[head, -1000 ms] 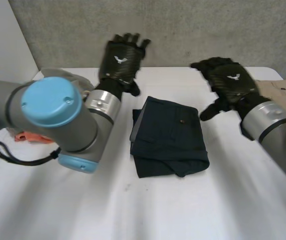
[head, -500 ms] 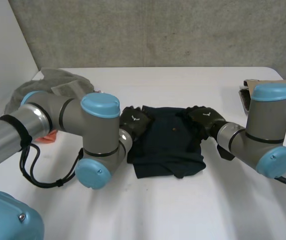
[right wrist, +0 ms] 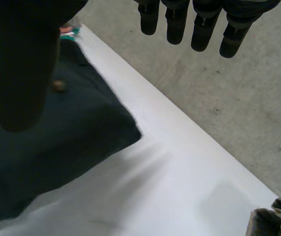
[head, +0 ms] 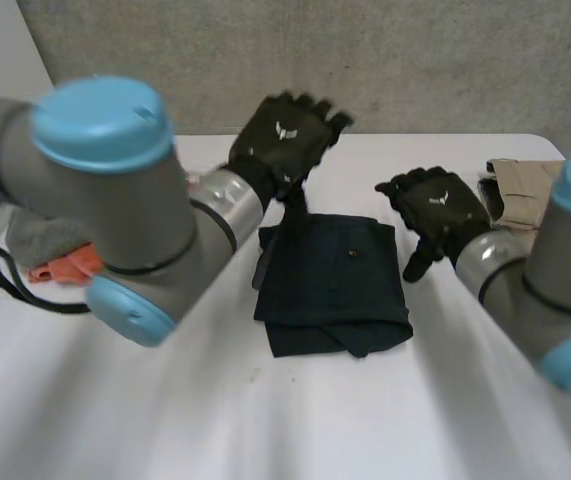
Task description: Fold the laundry.
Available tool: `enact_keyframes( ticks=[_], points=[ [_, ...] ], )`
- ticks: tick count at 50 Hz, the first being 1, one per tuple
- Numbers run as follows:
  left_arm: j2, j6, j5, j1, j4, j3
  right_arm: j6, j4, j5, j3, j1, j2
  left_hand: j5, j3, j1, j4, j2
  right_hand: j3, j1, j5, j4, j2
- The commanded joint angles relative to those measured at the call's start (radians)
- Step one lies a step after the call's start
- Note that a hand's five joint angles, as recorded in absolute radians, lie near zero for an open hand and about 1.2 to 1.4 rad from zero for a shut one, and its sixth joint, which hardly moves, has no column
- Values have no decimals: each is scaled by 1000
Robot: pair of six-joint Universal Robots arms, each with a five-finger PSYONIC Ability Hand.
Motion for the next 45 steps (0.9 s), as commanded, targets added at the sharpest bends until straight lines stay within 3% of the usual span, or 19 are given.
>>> enact_keyframes(
  ticks=[1, 3, 7, 14, 26, 38, 41, 43, 45],
  points=[
    [71, -164, 326, 68, -61, -16, -21, -212, 13, 306, 106, -44, -27, -14, 22, -9, -7, -28, -8, -46, -37, -4],
    [74, -212, 427, 90, -94, -13, -21, -288, 10, 369, 129, -41, -21, -8, 28, -3, -1, -28, -8, -46, -37, -4],
    [64, -263, 525, 113, -111, -16, -24, -429, 11, 423, 150, -1, -15, -2, 34, 3, 5, -28, -8, -46, -37, -4],
    [47, -270, 531, 107, -107, -20, -65, -616, 24, 401, 161, 115, -15, -2, 34, 3, 5, -28, -8, -46, -37, -4],
    [44, -272, 525, 104, -104, -25, -182, -653, 74, 272, 158, 243, -12, 1, 37, 6, 8, -24, -4, -42, -33, 0],
    [41, -270, 492, 108, -91, -30, -162, -638, 70, 125, 157, 300, -15, -2, 34, 3, 5, 446, 465, 428, 437, 470],
    [44, -270, 494, 111, -89, -43, -145, -621, 68, 79, 152, 329, -15, -2, 34, 3, 5, 674, 694, 657, 666, 699],
    [45, -270, 494, 113, -86, -46, -127, -596, 65, 49, 149, 337, -15, -2, 34, 3, 5, 1166, 1186, 1148, 1157, 1190],
    [45, -270, 492, 115, -80, -47, -108, -582, 65, 29, 149, 335, -15, -2, 34, 3, 5, 1194, 1213, 1176, 1185, 1218]
  ],
)
